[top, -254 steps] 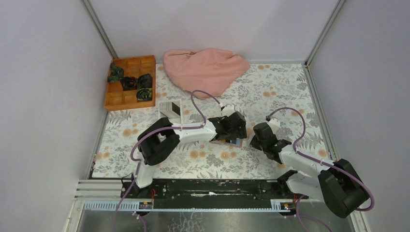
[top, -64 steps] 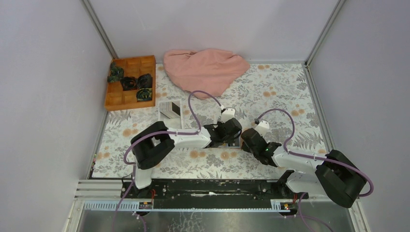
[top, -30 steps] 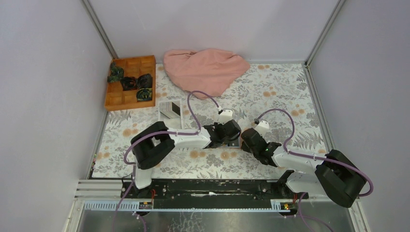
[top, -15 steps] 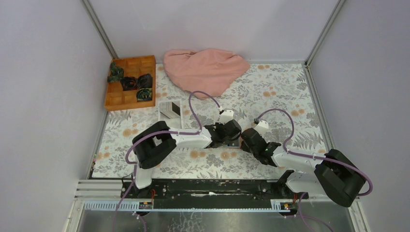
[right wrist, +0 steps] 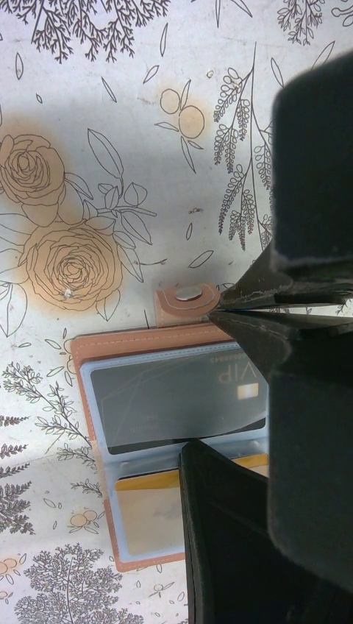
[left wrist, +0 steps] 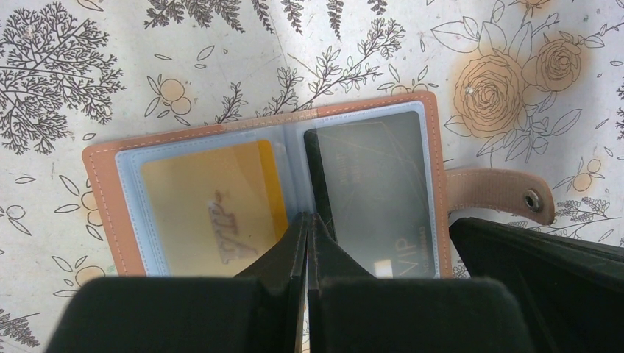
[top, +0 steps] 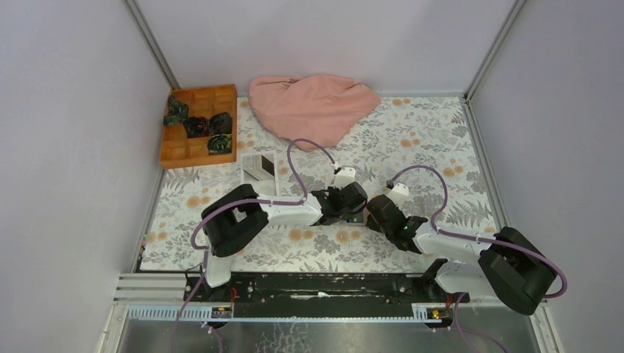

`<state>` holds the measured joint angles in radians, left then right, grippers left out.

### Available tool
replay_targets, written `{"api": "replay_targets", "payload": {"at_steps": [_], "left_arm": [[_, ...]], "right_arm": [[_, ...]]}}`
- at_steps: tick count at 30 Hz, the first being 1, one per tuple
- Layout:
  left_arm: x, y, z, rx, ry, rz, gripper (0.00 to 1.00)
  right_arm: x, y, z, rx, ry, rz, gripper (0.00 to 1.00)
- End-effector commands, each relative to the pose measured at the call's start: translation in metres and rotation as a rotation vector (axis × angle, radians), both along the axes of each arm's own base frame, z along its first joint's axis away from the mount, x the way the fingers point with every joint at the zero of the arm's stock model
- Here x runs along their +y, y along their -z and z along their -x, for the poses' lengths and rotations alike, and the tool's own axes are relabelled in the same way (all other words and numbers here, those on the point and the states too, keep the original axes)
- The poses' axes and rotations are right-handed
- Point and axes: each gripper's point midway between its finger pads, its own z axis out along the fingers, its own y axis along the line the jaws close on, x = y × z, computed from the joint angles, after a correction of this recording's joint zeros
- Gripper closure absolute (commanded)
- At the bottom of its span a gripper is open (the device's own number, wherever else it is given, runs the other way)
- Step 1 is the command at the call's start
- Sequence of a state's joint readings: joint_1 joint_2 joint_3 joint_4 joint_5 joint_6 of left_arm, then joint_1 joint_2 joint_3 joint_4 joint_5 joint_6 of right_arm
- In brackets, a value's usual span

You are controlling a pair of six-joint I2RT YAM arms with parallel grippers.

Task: Put the credit cards into the card holder
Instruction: Insert the credit card into the card holder.

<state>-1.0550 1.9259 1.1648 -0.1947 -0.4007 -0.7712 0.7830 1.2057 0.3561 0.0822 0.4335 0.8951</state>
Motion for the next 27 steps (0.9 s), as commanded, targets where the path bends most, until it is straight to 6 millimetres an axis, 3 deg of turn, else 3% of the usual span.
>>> {"api": "replay_targets", "payload": {"at_steps": [1, 8, 20, 27], "left_arm": [[-0.013, -0.006, 0.001, -0.015, 0.011, 0.05, 1.0], [0.006, -0.018, -0.01, -0.068, -0.065, -0.022, 0.98], [0.013, -0.041, -0.017, -0.121, -0.093, -0.023, 0.95], [0.029, -0.076, -0.023, -0.206, -0.167, 0.021, 0.9]], "right_arm": [[0.0, 0.003, 0.002, 0.013, -0.004, 0.01, 0.89], [-0.002, 0.002, 0.001, 0.006, 0.003, 0.021, 0.89], [0.0, -0.001, 0.0, 0.007, -0.003, 0.018, 0.89], [-0.003, -0.007, -0.003, -0.014, -0.008, 0.043, 0.88]]}}
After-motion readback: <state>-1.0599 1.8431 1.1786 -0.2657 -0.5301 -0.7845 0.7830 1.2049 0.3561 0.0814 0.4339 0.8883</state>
